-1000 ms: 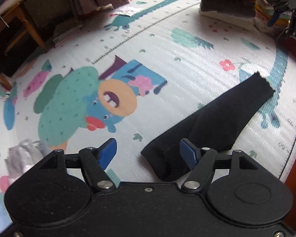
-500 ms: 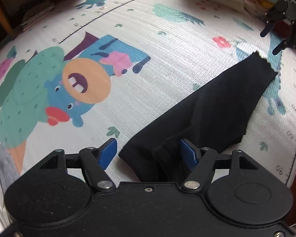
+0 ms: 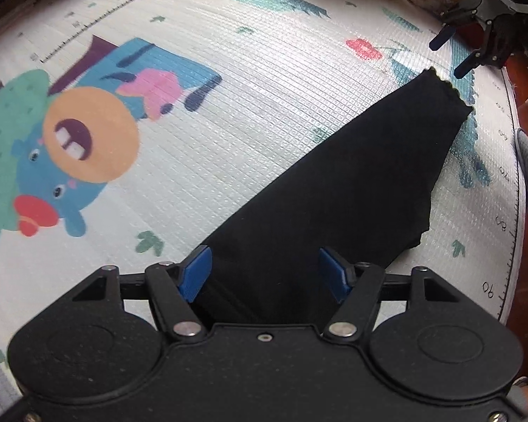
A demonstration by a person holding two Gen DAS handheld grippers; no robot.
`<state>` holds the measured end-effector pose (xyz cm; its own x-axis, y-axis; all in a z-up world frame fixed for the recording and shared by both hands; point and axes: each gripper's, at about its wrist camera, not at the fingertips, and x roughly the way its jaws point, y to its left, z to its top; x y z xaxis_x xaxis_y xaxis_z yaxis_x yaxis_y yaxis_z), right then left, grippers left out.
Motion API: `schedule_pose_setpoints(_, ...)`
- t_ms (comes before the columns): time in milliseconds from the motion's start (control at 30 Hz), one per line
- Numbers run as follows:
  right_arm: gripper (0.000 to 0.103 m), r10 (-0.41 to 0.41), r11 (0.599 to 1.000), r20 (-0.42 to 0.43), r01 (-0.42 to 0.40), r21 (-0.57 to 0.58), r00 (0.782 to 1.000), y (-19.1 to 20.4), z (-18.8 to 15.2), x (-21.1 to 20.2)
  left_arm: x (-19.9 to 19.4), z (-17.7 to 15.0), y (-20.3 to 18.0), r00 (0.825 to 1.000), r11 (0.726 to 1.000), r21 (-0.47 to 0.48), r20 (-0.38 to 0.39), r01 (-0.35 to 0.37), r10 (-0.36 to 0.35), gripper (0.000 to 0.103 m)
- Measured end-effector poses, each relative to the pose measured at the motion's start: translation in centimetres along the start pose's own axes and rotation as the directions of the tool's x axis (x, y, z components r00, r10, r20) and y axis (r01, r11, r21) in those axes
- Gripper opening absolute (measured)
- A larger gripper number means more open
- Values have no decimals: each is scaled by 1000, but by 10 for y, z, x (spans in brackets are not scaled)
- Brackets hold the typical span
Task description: Fold clothes
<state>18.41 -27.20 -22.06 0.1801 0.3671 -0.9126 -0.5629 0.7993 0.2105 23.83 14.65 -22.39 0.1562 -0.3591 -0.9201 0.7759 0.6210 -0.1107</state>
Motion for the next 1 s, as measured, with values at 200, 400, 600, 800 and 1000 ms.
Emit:
schedule_pose_setpoints(200,71,5,1000,-22,-4,16,1000,-3,-3,20,7,-1,-2,1000,1000,-1,-29,4,-4,25)
schedule_pose_setpoints(400,31,-57,998,-49,55,-42,997,0,-10,31,1,-5,-5,1000,1000,2,2,-19,19,4)
schedule_pose_setpoints(600,10,-74,991,79,82,-102,994,10,-15,-1,-27,-18,-23,996,1000,25,87,10,-12,2)
schedule_pose_setpoints(800,8,-6,967,161,47,-249,987,37,-35,-42,-60,-49,-55,988,992,79,114,100,-109,0)
schedule_pose_setpoints(1000,7,148,904,26,-125,-408,989,78,-72,-54,-40,-102,-94,983,973,139,-45,184,-179,0)
